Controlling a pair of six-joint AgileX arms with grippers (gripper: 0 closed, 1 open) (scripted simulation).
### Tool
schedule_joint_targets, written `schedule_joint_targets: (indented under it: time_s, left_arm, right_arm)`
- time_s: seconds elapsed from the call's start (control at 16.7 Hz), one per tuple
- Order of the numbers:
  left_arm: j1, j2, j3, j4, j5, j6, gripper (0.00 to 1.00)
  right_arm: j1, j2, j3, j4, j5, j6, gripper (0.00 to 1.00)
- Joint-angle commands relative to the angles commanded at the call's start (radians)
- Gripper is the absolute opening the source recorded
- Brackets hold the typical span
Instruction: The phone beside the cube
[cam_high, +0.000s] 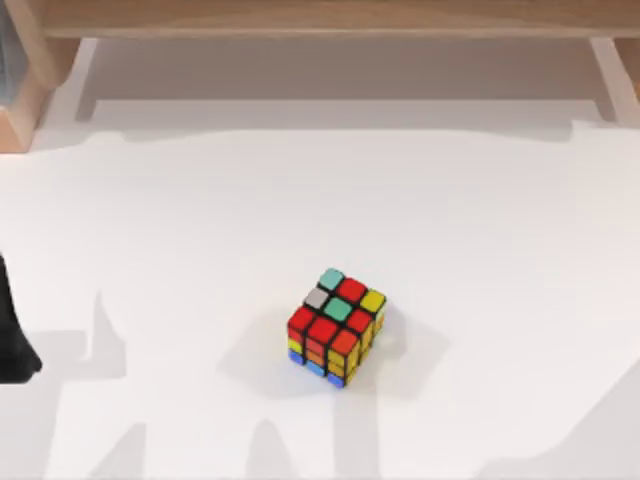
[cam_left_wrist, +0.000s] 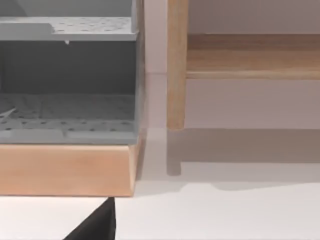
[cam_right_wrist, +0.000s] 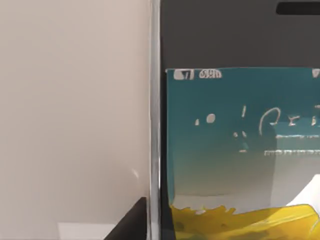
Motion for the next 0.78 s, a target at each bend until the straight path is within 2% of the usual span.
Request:
schedule_joint_targets:
  time_s: [0.06,0.12,0.78]
  left_arm:
    - [0.0,0.0,0.0,0.0,0.0,0.0,1.0]
    - [0.0,0.0,0.0,0.0,0.0,0.0,1.0]
    - [0.0,0.0,0.0,0.0,0.0,0.0,1.0]
  right_arm:
    - [0.0,0.0,0.0,0.0,0.0,0.0,0.02]
    - [0.0,0.0,0.0,0.0,0.0,0.0,0.0]
    - [0.0,-0.034,0.022,-0.039,0.01,-0.004,0.0]
